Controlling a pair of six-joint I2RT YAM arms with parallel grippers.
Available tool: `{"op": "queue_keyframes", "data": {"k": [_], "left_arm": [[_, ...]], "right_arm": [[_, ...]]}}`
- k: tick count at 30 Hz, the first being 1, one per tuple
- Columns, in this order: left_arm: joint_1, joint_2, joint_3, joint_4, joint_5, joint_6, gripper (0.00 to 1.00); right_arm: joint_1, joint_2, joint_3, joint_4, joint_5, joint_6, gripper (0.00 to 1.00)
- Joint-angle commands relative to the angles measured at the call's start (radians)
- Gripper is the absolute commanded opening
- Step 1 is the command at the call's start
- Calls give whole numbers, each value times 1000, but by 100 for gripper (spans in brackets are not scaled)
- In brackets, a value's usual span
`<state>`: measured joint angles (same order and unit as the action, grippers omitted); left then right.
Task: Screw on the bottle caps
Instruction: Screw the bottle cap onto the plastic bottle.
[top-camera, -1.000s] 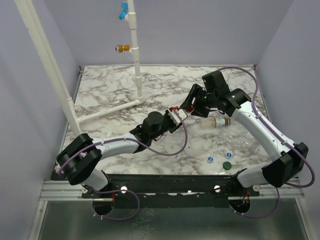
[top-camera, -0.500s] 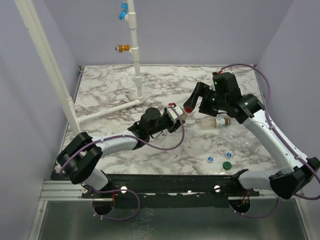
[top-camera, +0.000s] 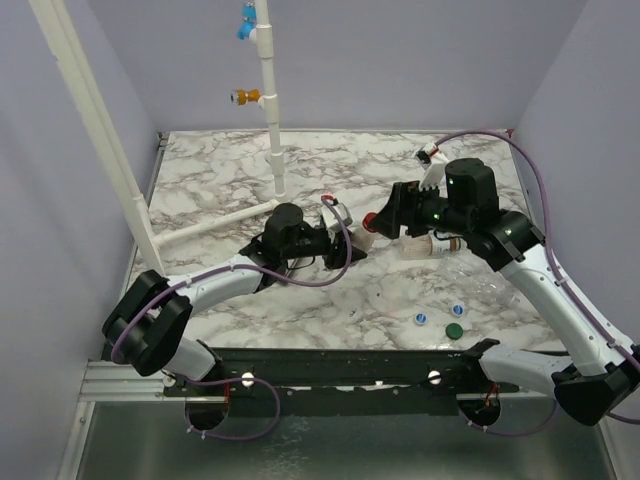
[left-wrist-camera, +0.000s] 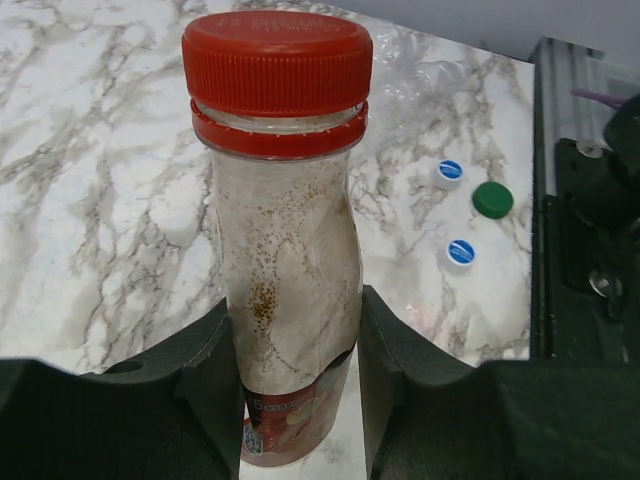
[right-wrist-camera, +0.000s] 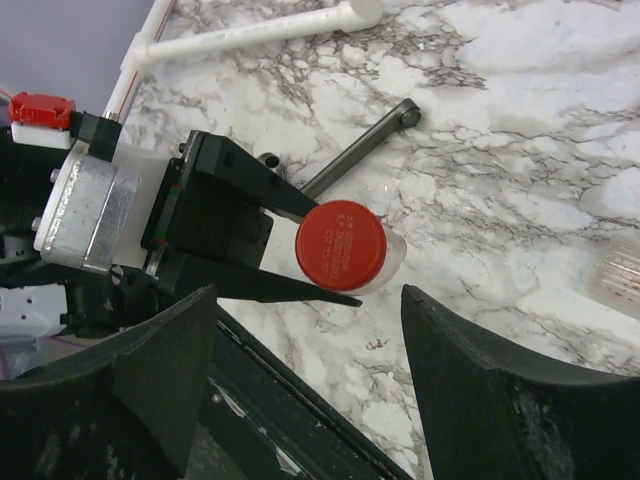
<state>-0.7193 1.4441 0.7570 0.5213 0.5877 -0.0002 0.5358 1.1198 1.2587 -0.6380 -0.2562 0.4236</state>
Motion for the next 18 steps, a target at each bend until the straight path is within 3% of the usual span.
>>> {"op": "queue_keyframes", "data": {"k": [1, 18], "left_arm": [[7, -46, 20, -46, 180, -64, 0], [28, -80, 37, -79, 260, -100, 0]], "right_arm": [[4, 2, -19, 58, -132, -105, 76], [5, 17, -30, 57, -149, -137, 69]]}}
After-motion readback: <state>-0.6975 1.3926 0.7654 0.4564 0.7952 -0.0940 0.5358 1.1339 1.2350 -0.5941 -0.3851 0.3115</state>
